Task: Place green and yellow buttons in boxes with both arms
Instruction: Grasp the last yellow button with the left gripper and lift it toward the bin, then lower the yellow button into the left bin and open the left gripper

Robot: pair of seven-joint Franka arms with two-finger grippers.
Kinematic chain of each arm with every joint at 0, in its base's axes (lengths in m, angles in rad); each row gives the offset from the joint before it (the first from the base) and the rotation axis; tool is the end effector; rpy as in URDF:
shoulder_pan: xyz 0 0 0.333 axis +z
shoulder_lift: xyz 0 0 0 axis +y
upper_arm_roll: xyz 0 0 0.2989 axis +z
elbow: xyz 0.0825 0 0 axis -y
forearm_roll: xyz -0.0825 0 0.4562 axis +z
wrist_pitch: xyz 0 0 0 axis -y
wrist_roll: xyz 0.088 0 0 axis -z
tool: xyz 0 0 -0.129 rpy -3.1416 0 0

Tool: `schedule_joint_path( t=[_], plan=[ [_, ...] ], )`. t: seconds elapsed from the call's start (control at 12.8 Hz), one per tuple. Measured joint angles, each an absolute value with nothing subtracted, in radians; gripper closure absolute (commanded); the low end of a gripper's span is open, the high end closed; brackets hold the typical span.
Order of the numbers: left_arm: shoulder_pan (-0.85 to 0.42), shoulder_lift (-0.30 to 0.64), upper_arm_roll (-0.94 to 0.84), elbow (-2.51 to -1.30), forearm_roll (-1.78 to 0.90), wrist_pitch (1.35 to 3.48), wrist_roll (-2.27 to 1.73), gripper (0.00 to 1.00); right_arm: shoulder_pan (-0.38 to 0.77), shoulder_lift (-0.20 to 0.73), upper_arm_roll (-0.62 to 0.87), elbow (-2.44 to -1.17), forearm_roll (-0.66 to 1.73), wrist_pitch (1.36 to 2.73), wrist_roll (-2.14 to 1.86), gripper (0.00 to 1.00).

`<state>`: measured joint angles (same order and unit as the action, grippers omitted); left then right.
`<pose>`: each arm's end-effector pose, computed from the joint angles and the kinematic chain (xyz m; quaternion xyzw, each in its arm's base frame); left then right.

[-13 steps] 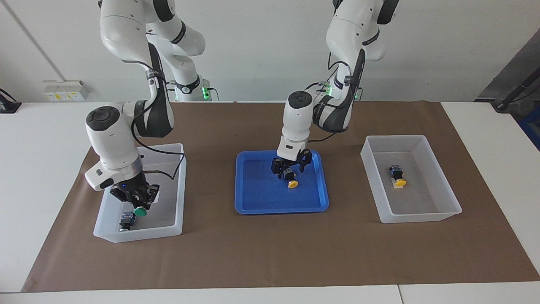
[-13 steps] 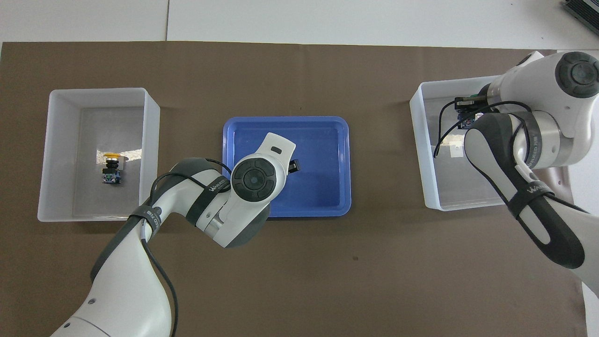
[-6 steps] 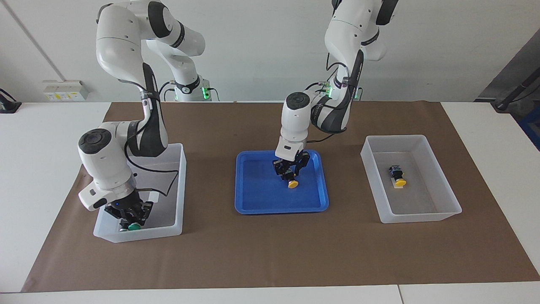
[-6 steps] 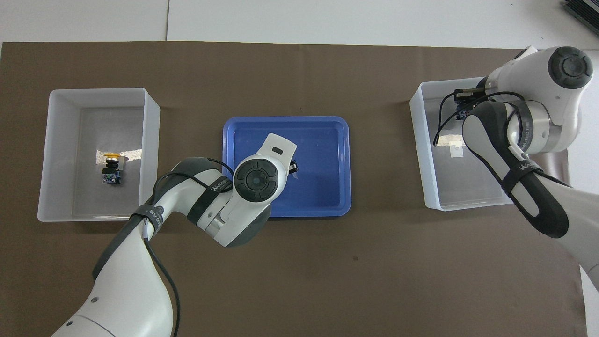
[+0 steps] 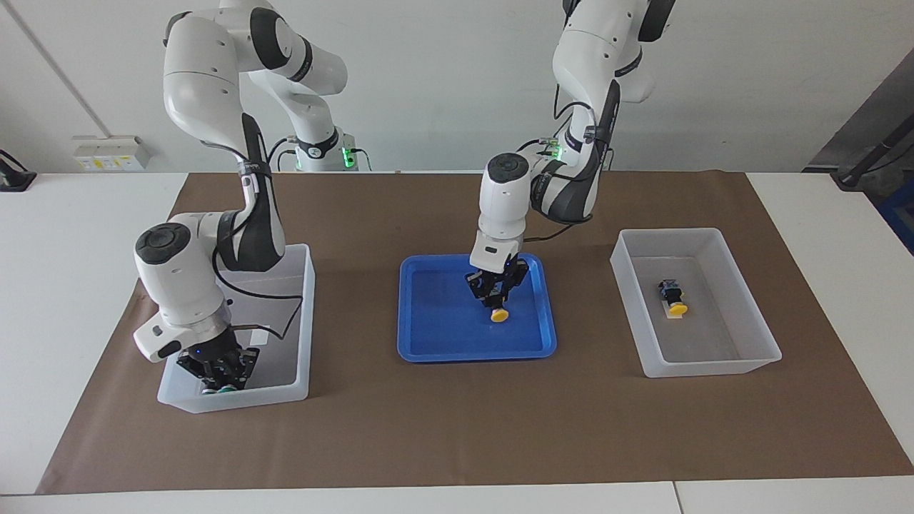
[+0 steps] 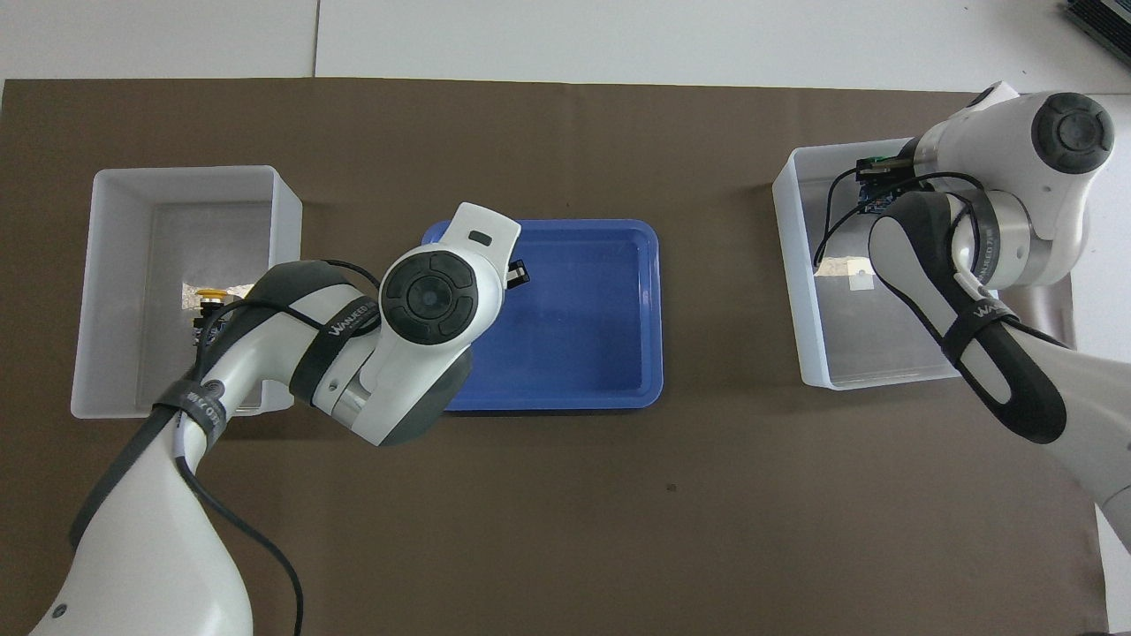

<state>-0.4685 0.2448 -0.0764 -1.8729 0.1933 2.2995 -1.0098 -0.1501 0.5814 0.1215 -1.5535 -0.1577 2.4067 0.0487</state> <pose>0.5991 -0.3530 0.3262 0.9780 0.1745 0.1130 0.0151 0.7816 -0.0367 0.2655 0.9900 -0.0020 0.1384 0.0274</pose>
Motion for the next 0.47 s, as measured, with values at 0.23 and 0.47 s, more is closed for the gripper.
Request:
schedule_joint_path(
  t=[0.23,0.47],
  plan=[
    [-0.365,0.146,-0.075,-1.871,0.125,2.205,-0.876,1.00,-0.150,0.582,0.122,-1.553,-0.158,2.415,0.049,0.12],
    [-0.224,0.118,-0.072,-1.871,0.060,2.163,-0.699,1.00,-0.148,0.581,0.125,-1.548,-0.158,2.415,0.049,0.00]
  ],
)
